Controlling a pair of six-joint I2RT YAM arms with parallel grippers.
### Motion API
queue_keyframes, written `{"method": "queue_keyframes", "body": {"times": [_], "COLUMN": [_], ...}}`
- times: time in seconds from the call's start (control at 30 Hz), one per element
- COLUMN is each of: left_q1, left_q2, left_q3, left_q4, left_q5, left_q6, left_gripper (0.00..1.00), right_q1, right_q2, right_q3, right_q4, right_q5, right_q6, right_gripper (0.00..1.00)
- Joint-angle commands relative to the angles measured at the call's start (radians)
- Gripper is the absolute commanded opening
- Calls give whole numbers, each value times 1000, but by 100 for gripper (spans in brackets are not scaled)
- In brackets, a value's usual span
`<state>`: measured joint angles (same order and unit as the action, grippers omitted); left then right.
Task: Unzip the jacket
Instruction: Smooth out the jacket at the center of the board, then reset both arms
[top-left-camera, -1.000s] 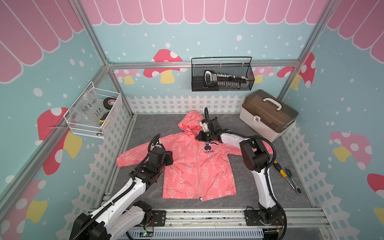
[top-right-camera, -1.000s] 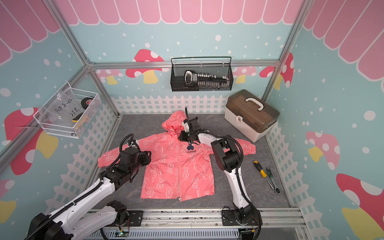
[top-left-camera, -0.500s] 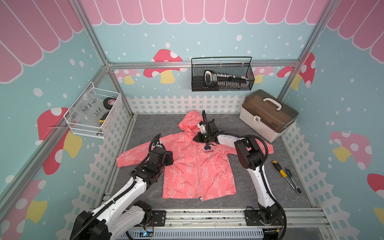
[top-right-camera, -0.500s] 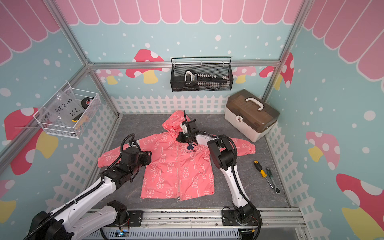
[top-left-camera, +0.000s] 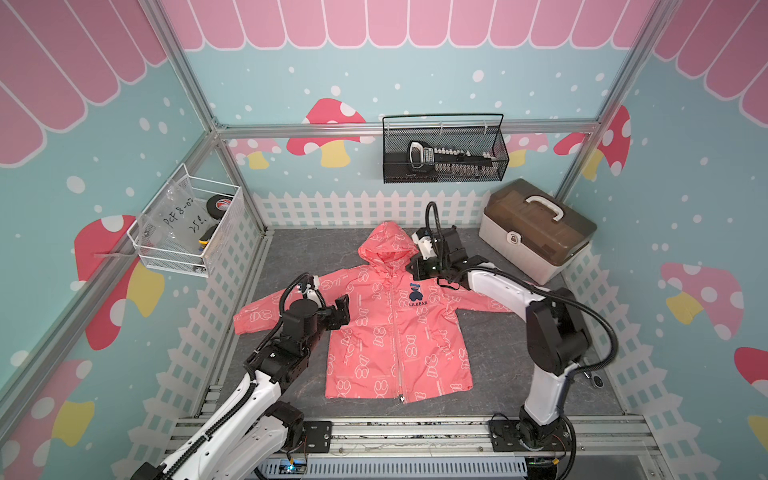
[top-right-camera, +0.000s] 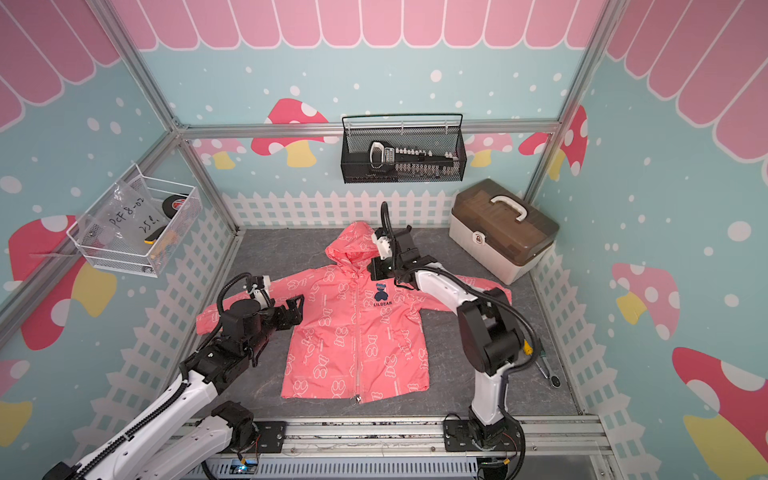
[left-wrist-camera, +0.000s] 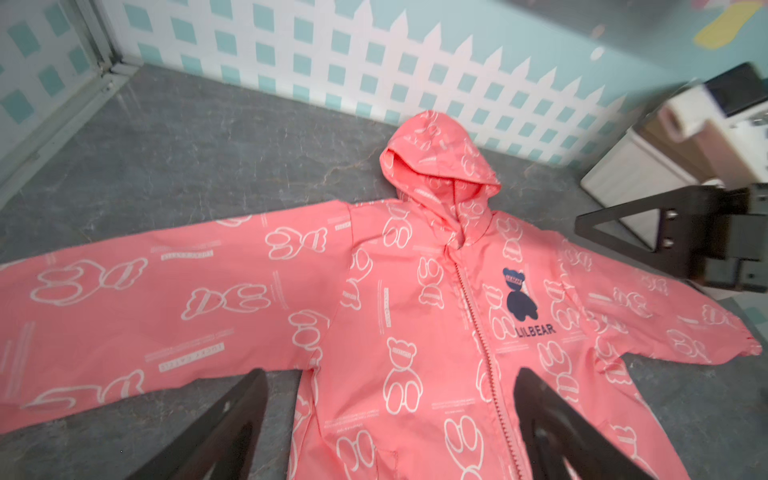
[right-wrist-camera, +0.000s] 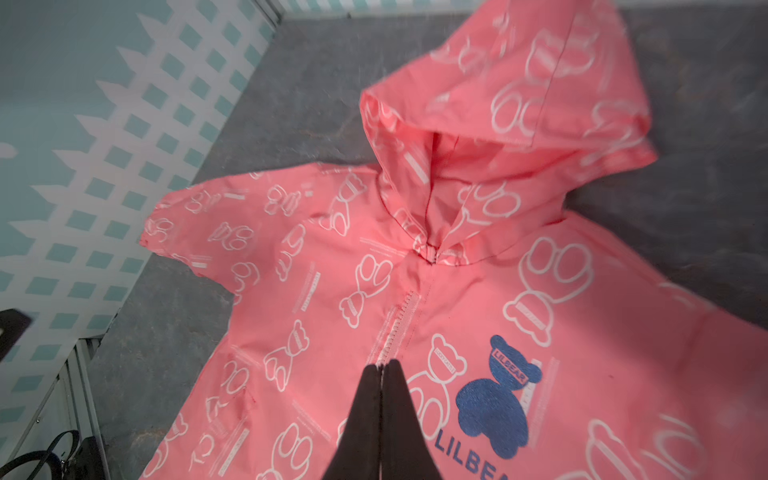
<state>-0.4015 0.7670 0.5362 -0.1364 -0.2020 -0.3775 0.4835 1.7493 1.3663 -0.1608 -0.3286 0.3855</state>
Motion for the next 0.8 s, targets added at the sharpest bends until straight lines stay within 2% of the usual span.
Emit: {"method": "queue_keyframes", "body": {"times": [0.0,0.1,0.17,0.23,0.27,0.3,0.37,0.43,0.5,0.57,0.63,0.7,0.77], "left_q1": [-2,-3,-3,-3,-3,-3,12,41,76,100,111,123,135], "left_q2": [-39,-22,14,45,60,70,101,132,148,168,194,223,254], "left_q3": [-29,-22,-32,-46,-66,-94,-171,-213,-222,-237,-256,-266,-268], "left_q4": [164,271,405,509,591,672,889,986,953,926,948,961,964], "left_q5": [-49,-73,-75,-82,-105,-135,-187,-225,-255,-283,-326,-355,-366], "left_q6": [45,79,168,244,272,294,332,340,324,318,312,304,293], "left_gripper": [99,99,99,99,99,99,99,99,99,99,100,99,99], "right_q1": [-6,-8,-21,-69,-102,-128,-220,-289,-327,-354,-361,-367,-380], "right_q2": [-182,-411,-565,-707,-754,-781,-790,-736,-642,-531,-479,-371,-186], "right_q3": [-126,-370,-575,-804,-895,-952,-1020,-1062,-1111,-1133,-1128,-1096,-1083], "right_q4": [-55,89,272,501,597,655,680,716,838,1008,1054,1124,1305], "right_q5": [181,402,505,589,637,692,726,759,797,774,687,651,644], "right_q6": [-219,-354,-442,-489,-473,-443,-354,-315,-307,-329,-359,-403,-417], "right_gripper": [9,20,29,57,66,70,98,99,99,99,99,99,97]}}
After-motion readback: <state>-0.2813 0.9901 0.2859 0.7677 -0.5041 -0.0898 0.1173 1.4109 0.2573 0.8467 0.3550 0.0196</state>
